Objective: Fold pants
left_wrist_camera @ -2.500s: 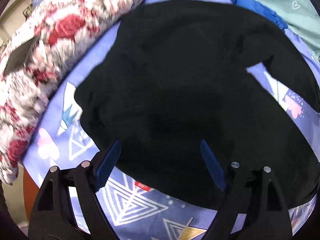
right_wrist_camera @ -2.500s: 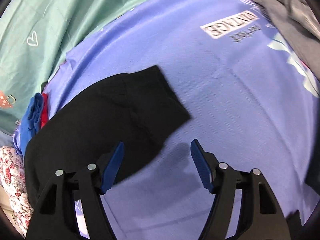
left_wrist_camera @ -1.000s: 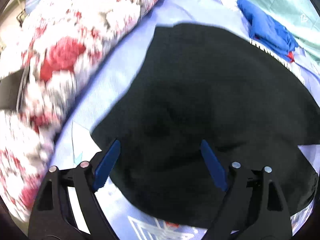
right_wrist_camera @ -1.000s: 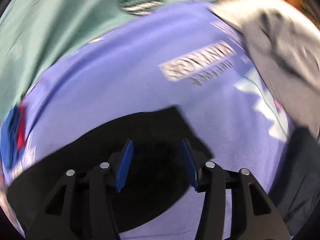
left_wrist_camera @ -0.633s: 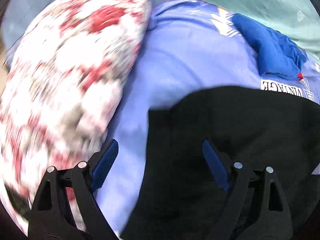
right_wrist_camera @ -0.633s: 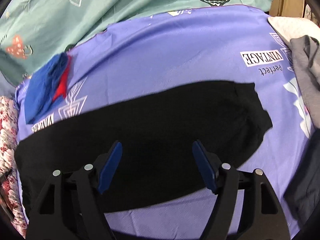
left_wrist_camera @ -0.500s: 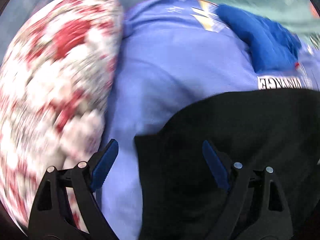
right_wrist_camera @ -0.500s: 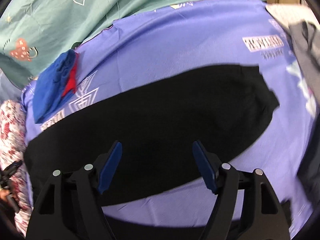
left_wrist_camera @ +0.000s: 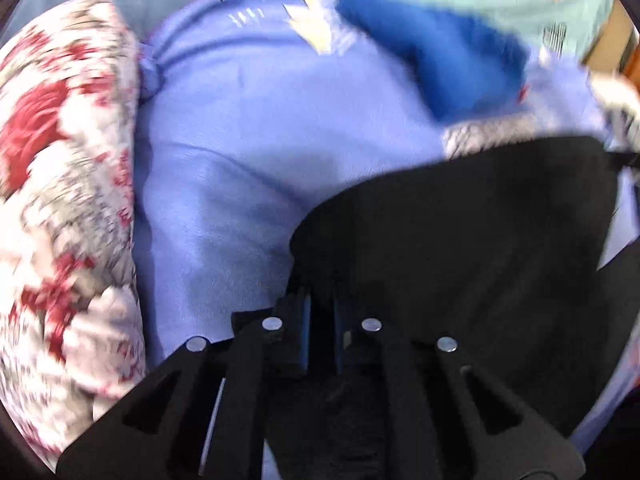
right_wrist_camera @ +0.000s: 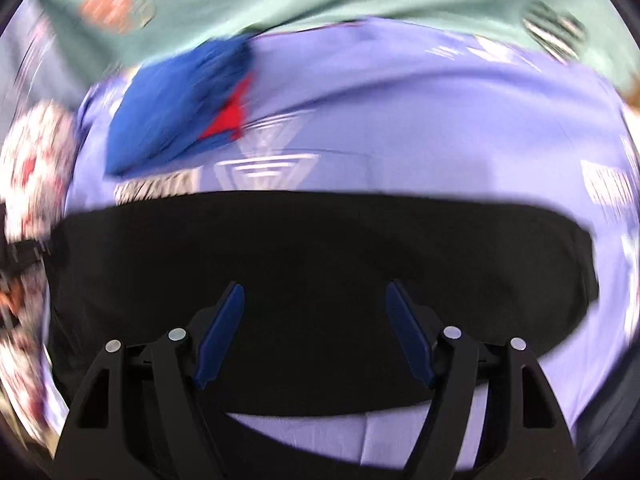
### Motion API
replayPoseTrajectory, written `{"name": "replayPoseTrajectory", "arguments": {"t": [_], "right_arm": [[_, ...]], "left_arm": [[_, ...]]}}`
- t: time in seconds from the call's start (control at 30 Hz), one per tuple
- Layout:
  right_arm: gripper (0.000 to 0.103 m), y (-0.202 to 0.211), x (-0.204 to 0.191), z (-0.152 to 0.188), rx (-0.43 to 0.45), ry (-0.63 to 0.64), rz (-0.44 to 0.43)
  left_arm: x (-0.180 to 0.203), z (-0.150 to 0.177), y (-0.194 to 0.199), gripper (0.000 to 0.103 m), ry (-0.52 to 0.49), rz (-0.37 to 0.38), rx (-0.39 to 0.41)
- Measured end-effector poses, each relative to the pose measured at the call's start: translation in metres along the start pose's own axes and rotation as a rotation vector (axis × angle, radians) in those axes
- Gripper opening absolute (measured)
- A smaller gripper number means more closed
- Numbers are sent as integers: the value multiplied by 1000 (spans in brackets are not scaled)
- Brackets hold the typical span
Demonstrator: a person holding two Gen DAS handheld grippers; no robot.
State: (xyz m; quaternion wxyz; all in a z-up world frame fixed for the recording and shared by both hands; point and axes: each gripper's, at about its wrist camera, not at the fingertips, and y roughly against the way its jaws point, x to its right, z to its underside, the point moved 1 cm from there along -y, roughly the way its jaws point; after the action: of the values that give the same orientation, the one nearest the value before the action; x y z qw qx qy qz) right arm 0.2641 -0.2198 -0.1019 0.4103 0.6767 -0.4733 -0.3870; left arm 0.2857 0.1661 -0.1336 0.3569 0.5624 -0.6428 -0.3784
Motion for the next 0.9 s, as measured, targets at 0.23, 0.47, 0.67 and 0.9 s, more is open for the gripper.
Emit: {"name": "replayPoseTrajectory", "arguments": {"t": [0.23, 0.47, 0.67, 0.9], "right_arm": [[73, -61, -58, -44, -97, 364, 77], [57, -92, -71, -63, -175, 460, 44], [3, -83, -68, -64, -189, 450, 3], [3, 31, -32, -34, -45, 267, -274]], "left_arm": [[6, 9, 43, 8, 56, 56, 111], [11, 15, 60, 8, 59, 63, 145], [11, 16, 62, 8, 73, 39, 129], [14, 25, 97, 8, 77, 44, 145]]}}
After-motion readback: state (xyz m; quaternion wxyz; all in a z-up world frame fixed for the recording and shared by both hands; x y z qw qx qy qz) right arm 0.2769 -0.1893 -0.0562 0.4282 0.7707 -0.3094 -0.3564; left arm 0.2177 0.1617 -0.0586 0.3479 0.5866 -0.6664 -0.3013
